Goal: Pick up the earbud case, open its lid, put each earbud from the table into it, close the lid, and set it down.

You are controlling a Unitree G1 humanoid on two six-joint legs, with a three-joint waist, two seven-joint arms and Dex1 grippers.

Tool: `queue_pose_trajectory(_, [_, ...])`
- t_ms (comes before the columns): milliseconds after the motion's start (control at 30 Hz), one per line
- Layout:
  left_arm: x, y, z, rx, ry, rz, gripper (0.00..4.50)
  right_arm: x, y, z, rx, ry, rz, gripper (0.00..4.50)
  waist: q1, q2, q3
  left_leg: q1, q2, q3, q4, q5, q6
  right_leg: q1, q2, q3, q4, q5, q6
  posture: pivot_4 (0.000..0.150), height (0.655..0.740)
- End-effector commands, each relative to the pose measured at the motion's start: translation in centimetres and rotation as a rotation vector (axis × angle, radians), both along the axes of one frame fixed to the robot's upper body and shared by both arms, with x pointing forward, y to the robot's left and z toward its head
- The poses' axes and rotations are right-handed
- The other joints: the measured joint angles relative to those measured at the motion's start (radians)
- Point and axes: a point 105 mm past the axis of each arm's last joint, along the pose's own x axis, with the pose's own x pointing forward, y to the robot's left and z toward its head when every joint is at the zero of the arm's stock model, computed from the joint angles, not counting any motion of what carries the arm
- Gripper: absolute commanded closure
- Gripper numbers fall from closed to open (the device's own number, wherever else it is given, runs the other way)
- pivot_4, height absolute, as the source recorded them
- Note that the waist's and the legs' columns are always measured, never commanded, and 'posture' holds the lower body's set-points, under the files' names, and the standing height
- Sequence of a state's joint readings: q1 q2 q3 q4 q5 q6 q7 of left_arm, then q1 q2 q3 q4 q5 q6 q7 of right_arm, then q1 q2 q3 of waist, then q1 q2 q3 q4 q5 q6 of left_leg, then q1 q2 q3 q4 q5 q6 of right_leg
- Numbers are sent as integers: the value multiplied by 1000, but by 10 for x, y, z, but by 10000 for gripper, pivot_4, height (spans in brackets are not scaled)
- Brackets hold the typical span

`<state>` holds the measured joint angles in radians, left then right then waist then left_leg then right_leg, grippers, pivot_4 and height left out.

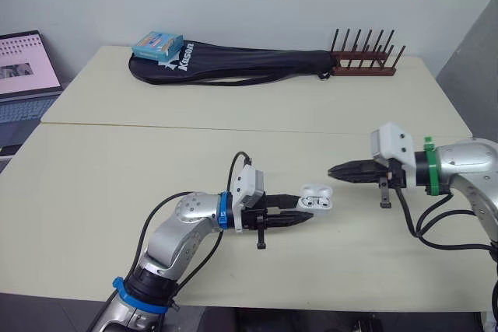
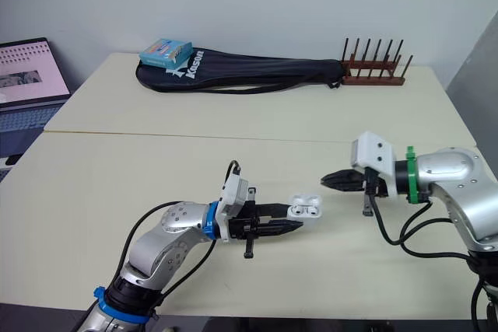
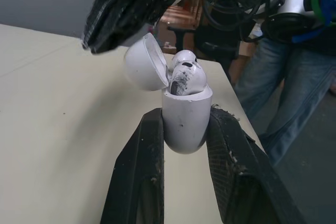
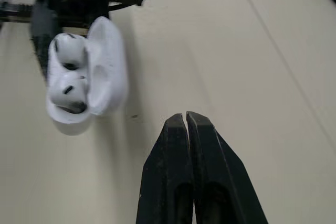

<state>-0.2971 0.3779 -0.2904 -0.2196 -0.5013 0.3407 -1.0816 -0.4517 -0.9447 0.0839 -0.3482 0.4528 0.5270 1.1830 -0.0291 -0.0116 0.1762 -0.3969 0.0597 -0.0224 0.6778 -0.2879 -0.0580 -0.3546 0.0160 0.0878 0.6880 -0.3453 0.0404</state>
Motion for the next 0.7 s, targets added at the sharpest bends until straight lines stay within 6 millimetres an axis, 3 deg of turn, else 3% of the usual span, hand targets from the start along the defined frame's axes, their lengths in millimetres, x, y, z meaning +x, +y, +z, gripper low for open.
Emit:
queue_pose_trajectory(33, [-4, -4, 5, -14, -14, -40, 37293, -11, 12, 8, 8, 13, 103, 45000, 0, 0, 0, 0, 0, 0, 0, 0, 0, 0, 0, 0, 0, 0, 0, 1500, 7274])
queue_pose_trajectory(267, [-6, -6, 5, -13, -5, -30, 37293, -29, 21, 19, 56, 105, 180, 45000, 0, 0, 0, 0, 0, -2, 0, 0, 0, 0, 0, -1, 0, 0, 0, 1500, 7274])
queue_pose_trajectory(567, [-1, -7, 11, -33, 7, -3, 37293, -39, 14, 0, -12, 176, 180, 45000, 1, 0, 0, 0, 0, -1, 0, 0, 0, 0, 0, -1, 0, 0, 0, 1500, 7274])
queue_pose_trajectory(700, [2, -5, 11, -41, 48, 19, 37293, -38, 13, 1, -8, 151, 164, 45000, 1, 0, 0, 0, 0, -1, 0, 0, 0, 0, 0, -1, 0, 0, 0, 1500, 7274])
